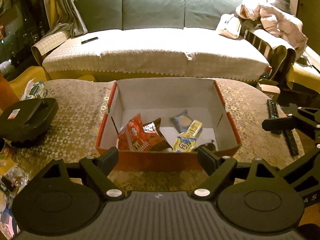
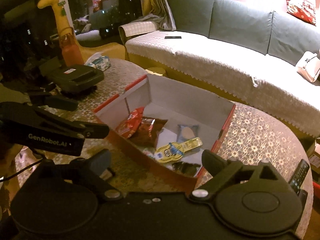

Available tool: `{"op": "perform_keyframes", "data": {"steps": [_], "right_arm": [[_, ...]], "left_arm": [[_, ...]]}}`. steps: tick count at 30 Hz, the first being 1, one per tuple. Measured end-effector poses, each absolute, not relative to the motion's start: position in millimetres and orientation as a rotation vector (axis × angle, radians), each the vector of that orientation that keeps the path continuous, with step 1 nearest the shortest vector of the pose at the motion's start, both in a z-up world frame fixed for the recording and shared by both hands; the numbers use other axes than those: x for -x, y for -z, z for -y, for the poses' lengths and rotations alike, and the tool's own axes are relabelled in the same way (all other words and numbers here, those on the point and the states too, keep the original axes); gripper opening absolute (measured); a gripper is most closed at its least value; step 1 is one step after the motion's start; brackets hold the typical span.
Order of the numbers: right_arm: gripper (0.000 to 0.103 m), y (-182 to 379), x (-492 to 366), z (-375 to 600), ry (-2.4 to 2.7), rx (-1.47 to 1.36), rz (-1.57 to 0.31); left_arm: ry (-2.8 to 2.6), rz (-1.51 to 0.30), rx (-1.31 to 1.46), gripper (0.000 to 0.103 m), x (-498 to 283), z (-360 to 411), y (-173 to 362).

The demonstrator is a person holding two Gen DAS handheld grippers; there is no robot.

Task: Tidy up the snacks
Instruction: 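Move both tools back to the snack pile, then grasp the yellow black-sesame packet with the left tool while the right tool grasps a dark wrapper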

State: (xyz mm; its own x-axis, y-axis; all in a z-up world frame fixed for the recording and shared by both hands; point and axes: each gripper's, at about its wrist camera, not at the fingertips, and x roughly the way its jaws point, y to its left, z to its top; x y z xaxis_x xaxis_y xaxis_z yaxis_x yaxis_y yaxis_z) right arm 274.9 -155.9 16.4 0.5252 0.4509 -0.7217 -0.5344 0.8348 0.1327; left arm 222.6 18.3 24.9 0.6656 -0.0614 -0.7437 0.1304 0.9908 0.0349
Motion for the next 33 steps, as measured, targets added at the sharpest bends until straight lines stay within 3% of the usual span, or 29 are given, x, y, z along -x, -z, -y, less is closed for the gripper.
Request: {"op": "perform_keyframes", "data": {"steps": [12, 26, 33], "right_arm": [[0.103, 5, -224, 167, -0.638, 0.146, -0.851], [0.102, 56, -188, 157, -0.727, 0.274, -0.913], [0.095, 76, -184, 143, -0.772, 0.373, -0.927]], "left_arm": [[0.100, -0.831, 0.014, 0.103, -164, -29, -6], [0.037, -0.986, 0.035, 0.103, -116, -41, 73], [0.047, -1.028, 0.022, 0.103, -109, -43, 94]]}}
